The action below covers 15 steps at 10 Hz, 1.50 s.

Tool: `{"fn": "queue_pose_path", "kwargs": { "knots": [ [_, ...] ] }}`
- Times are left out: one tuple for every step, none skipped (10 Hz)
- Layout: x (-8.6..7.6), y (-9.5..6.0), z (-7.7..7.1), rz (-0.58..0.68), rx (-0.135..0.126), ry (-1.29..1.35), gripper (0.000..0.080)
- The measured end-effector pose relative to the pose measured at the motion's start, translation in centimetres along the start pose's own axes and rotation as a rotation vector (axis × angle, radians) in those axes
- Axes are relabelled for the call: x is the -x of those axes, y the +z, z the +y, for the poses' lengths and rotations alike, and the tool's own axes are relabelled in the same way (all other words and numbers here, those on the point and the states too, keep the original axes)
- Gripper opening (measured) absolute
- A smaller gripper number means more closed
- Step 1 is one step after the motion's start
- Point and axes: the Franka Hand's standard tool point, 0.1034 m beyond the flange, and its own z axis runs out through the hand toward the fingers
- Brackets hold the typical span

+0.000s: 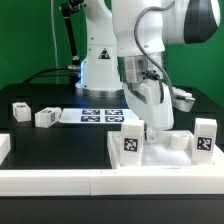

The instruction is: Assemble square table

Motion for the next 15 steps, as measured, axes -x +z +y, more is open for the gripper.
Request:
{"fn": "queue_pose_path", "kwargs": {
  "knots": [
    [0.0, 0.0, 0.0, 0.000, 0.000, 0.000, 0.0067],
    [0.0, 0.0, 0.0, 0.000, 0.000, 0.000, 0.0067],
    [-0.4, -0.1, 0.2, 0.002, 0.002, -0.050, 0.0067],
    [-1.5, -0.3, 0.9, 0.005, 0.007, -0.093, 0.0067],
    [-2.1, -0.6, 1.2, 0.007, 0.007, -0.131, 0.0067],
    [-3.0, -0.8, 1.6, 0.002, 0.015, -0.211, 0.0067],
    [-4.0, -0.8, 2.0, -0.006, 0.025, -0.260, 0.0067],
    [-4.1, -0.9, 2.1, -0.012, 0.031, -0.276, 0.0067],
    [-4.0, -0.8, 2.1, -0.013, 0.032, -0.278, 0.0067],
    [-4.1, -0.7, 2.2, -0.013, 0.033, -0.289, 0.0067],
    [-4.1, -0.7, 2.2, -0.013, 0.033, -0.289, 0.0067],
    [-4.6, -0.8, 2.3, -0.016, 0.040, -0.397, 0.0067],
    [-6.5, -1.1, 2.5, -0.015, 0.049, -0.517, 0.0067],
    [-7.9, -1.5, 2.1, -0.013, 0.041, -0.643, 0.0067],
    [-8.7, -1.6, 1.4, -0.008, 0.034, -0.784, 0.0063]
  ]
}}
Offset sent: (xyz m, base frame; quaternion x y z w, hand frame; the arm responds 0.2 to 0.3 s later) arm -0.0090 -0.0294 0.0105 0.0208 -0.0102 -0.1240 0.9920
